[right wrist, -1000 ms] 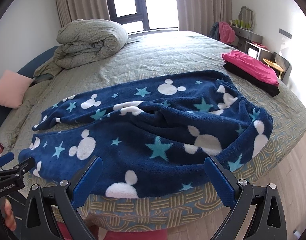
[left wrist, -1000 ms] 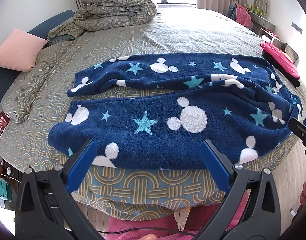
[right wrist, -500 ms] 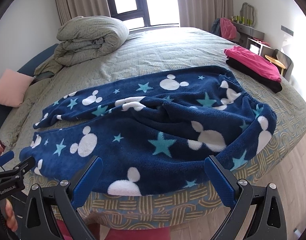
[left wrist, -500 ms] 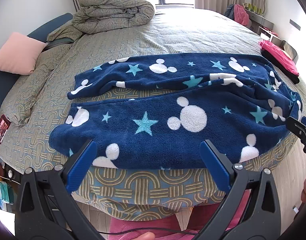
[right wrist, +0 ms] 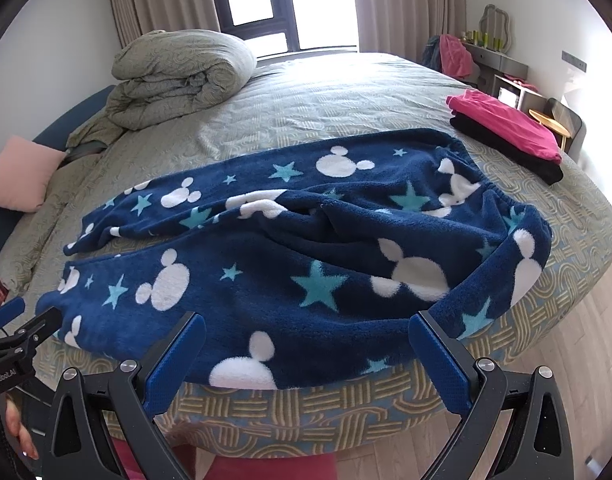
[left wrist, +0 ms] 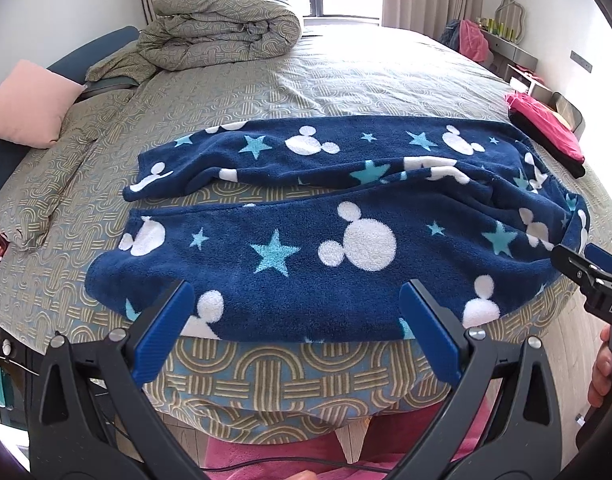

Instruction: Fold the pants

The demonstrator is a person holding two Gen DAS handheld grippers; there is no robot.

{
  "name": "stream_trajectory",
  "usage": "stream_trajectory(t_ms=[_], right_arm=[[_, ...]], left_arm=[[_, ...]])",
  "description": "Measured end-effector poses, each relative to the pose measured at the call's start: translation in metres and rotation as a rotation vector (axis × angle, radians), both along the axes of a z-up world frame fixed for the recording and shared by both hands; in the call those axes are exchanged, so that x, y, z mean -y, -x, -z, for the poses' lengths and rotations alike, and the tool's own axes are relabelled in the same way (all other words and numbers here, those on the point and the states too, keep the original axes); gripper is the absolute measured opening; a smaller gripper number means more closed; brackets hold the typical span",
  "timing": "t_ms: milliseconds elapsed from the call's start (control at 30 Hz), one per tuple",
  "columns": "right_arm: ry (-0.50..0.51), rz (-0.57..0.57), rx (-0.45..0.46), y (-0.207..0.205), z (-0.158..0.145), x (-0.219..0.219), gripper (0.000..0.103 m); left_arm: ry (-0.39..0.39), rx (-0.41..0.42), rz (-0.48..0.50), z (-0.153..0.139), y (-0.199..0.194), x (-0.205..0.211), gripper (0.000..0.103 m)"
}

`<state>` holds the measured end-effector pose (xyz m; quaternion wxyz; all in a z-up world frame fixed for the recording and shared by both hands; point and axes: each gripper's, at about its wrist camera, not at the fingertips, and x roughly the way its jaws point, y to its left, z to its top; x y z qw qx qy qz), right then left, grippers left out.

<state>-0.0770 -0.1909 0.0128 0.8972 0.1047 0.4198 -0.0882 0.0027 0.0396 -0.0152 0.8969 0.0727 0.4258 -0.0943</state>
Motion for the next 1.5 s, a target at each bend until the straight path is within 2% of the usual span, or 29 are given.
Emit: stream_trajectory(t_ms=[267,700,1500], right_arm=[[-0.024,0.002,-0.009,-0.002,0.002,0.002,0.103],[-0.014,-0.012,-0.023,-0.002,0.004,-0.001,0.103],[-0.019,-0.023,-0.039,-0.001,0.007,-0.002,0.103]], left_arm=[[0.007,-0.039,-0.006,0.006,-0.002,0.000,0.102],[-0.031,-0.027,0.017,0.007,0.002,0.004,0.102],[-0.029,-0.044,-0.004,0.010,-0.002,-0.003,0.102]])
